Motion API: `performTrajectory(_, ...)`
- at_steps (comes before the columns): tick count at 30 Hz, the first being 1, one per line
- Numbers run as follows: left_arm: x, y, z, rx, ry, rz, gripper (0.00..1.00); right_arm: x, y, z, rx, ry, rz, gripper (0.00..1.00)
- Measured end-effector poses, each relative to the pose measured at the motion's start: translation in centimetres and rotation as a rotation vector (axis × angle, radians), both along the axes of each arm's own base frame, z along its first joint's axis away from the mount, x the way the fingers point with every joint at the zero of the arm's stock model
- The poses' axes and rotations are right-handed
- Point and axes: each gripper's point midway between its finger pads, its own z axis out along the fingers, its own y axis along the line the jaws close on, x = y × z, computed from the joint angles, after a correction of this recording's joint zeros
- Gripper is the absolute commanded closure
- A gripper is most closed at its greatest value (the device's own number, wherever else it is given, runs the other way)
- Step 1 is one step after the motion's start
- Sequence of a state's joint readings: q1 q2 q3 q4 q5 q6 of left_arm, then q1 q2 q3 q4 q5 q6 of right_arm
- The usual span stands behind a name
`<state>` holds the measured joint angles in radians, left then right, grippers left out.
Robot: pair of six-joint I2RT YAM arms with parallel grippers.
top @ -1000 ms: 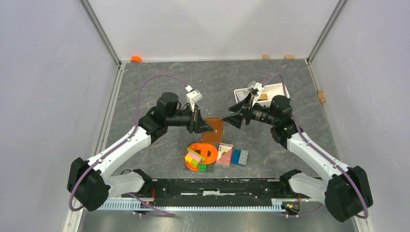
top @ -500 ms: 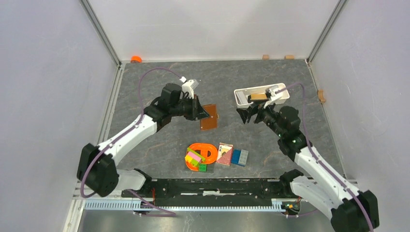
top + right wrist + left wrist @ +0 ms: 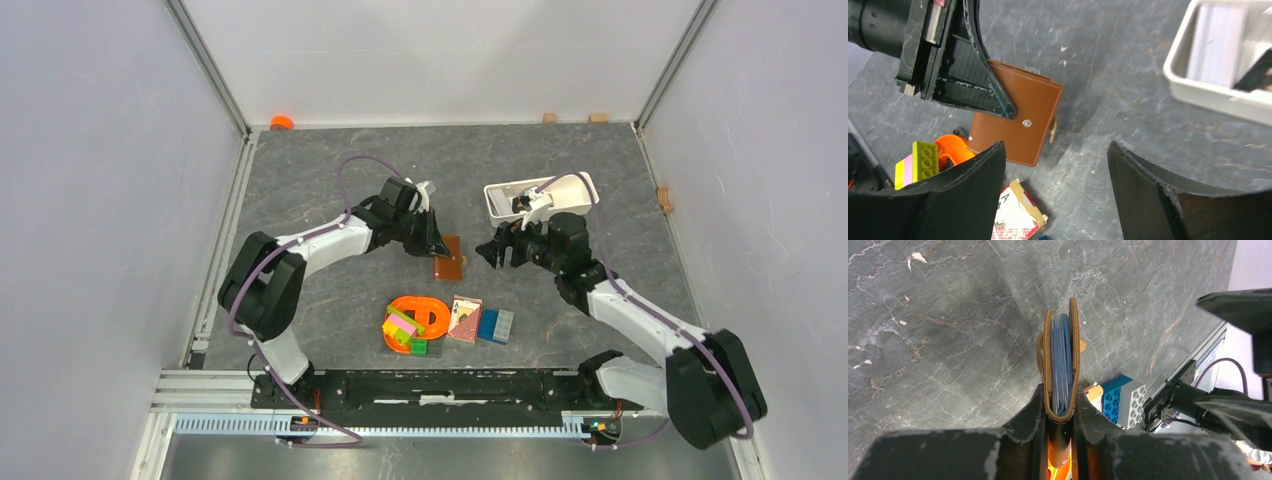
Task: Put the credit cards into the card holder
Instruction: Close the card holder at the center of the board.
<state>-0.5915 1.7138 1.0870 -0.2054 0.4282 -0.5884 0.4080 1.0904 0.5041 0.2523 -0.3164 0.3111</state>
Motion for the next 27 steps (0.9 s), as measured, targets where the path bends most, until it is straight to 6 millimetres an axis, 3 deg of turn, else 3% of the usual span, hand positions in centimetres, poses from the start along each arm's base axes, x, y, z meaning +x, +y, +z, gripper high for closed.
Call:
performTrajectory(3,0.0,-0.3,-0.9,0.004,0.035,0.002,0.98,-0.4,1.2,-2.4,-0.007,0.103,0.053,0.38)
performTrajectory(6,0.0,-0.6,-1.7,0.006,0.061,0.000,0.98,-0.5,2.0,-3.6,-0.006,0.163,0.079,0.55)
performTrajectory(8,-0.1,-0.6,-2.3,0.012,0.074,0.000,0.98,-0.7,2.4,-4.3,-0.001,0.199,0.094,0.61)
performTrajectory(16,-0.2,-0.5,-3.4,0.027,0.103,-0.003,0.98,-1.5,3.1,-8.0,-0.006,0.332,0.120,0.58)
performTrajectory(22,-0.1,-0.6,-3.3,0.028,0.101,-0.002,0.98,-1.1,3.8,-8.0,-0.006,0.339,0.139,0.52)
performTrajectory(27,-0.1,-0.6,-3.4,0.032,0.105,-0.002,0.98,-0.9,5.0,-7.8,-0.024,0.323,0.172,0.53)
